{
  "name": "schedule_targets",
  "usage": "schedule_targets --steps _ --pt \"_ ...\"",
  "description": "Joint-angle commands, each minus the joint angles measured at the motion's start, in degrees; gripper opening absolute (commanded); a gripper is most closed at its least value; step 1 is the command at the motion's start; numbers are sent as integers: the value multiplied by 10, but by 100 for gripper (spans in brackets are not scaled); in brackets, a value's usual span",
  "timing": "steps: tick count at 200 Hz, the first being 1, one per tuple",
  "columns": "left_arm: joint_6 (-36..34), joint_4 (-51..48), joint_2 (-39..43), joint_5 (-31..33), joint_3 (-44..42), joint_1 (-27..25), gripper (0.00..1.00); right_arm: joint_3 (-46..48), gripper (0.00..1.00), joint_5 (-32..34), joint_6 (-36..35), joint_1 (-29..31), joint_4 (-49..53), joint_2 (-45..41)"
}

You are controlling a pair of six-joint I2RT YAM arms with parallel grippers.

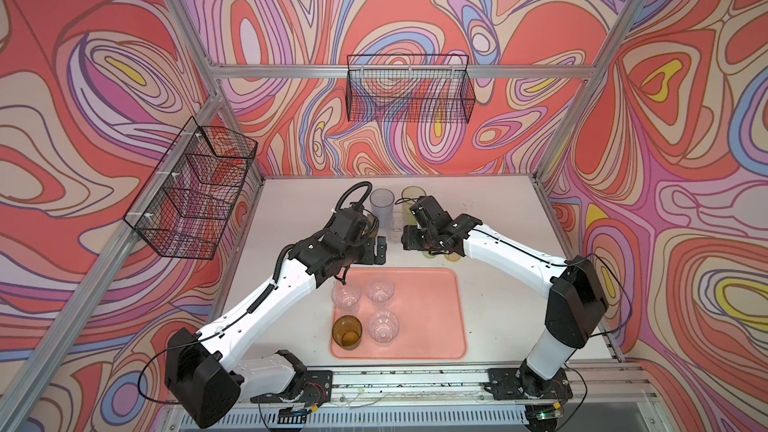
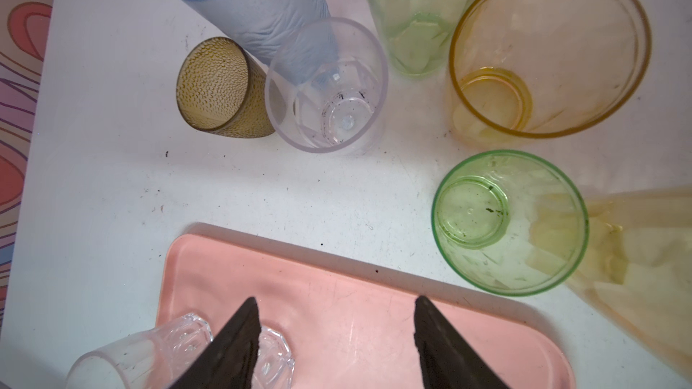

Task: Place the glasses into the tray
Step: 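Withdraw the left gripper from the tray while the right gripper moves over the green glass, then lower the right gripper toward the green glass rim while the left gripper hovers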

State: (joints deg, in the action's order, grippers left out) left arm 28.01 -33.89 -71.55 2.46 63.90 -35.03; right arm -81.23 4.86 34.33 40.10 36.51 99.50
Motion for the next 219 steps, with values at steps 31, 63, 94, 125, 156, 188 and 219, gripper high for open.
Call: schedule_targets --steps 31,63,94,125,156,188,219 --pt "-9 22 6 -6 -3 7 100 -21 65 37 -15 -4 35 35" --pt "-5 35 10 -10 -8 8 100 -19 64 48 -17 -4 32 41" --pt "-1 36 12 -9 -8 11 100 -24 63 49 -19 -4 36 49" --pt "-1 41 13 -15 -8 13 100 -22 63 62 -18 -4 37 49" --pt "2 44 11 -20 -6 13 100 -23 62 68 -20 -5 39 54" --pt "5 45 10 -19 -7 14 100 -33 61 68 -24 -5 43 59" --pt "7 43 9 -17 -8 15 100 -35 59 65 -26 -5 40 63"
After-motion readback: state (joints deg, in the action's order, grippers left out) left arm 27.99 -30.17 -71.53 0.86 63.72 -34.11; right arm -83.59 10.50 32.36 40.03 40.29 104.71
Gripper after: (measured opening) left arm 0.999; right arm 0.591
